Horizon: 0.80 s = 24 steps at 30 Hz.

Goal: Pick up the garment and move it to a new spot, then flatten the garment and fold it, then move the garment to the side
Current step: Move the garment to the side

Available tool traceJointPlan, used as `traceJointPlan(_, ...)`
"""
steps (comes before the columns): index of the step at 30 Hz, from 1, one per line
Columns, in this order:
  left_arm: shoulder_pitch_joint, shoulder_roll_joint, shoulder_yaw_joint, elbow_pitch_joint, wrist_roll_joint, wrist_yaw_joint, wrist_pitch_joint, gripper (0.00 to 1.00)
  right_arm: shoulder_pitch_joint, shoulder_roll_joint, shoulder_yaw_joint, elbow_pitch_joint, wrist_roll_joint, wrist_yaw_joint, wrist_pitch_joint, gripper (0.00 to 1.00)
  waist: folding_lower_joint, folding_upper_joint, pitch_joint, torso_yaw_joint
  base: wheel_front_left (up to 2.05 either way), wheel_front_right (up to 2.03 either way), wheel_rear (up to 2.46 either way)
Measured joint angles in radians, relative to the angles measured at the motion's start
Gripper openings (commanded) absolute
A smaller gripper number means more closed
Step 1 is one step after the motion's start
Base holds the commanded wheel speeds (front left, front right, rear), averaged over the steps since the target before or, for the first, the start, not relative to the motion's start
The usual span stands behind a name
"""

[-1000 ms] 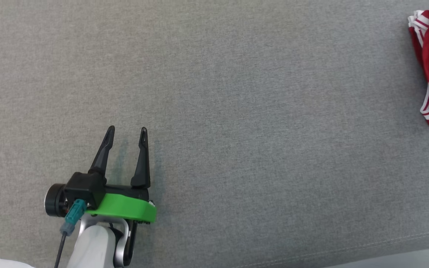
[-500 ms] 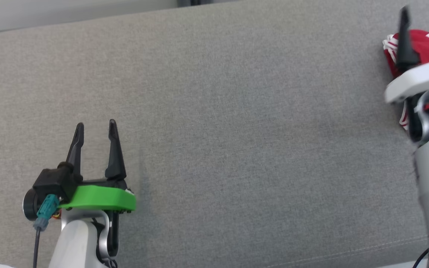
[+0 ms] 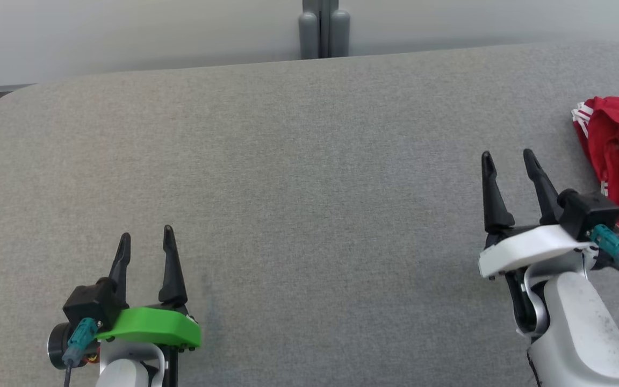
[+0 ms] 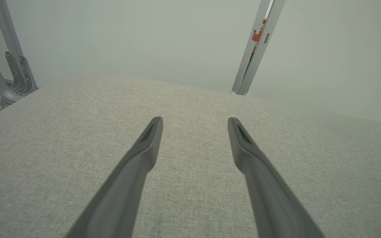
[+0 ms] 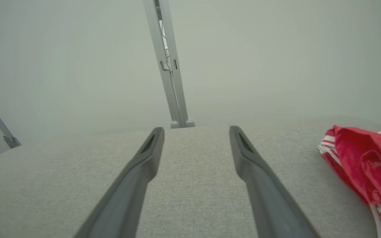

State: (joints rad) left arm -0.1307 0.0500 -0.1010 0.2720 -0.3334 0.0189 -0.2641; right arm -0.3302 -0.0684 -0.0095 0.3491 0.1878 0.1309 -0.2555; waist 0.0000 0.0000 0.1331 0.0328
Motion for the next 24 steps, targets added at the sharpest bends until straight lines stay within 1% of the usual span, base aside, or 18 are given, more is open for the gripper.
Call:
traceJointPlan(6, 0.029, 0.000, -0.027, -0.007, -0.002, 0.013, 0.000, 1.00, 0.107, 0.017, -0.015, -0.084, -0.007, 0.000, -0.006, 1.00, -0.0001, 0.0000, -0.030, 0.038, 0.00, 0.00, 0.00)
traceJointPlan(9, 0.037, 0.000, -0.033, -0.007, -0.003, 0.020, 0.000, 1.00, 0.154, 0.017, 0.001, -0.106, 0.041, 0.000, -0.006, 1.00, -0.0001, 0.0000, -0.044, 0.050, 0.00, 0.00, 0.00)
traceJointPlan(11, 0.040, 0.000, -0.035, -0.006, -0.003, 0.022, 0.000, 1.00, 0.176, 0.019, 0.009, -0.121, 0.053, 0.000, -0.006, 1.00, -0.0001, 0.0000, -0.052, 0.056, 0.00, 0.00, 0.00)
traceJointPlan(17, 0.049, 0.000, -0.047, 0.008, 0.000, 0.027, 0.000, 1.00, 0.220, 0.019, 0.013, -0.128, 0.055, 0.000, -0.006, 1.00, -0.0001, 0.0000, -0.068, 0.060, 0.00, 0.00, 0.00)
traceJointPlan(24, 0.049, 0.000, -0.059, 0.015, 0.010, 0.026, 0.000, 1.00, 0.228, 0.019, 0.015, -0.125, 0.054, 0.000, -0.006, 1.00, -0.0001, 0.0000, -0.080, 0.056, 0.00, 0.00, 0.00)
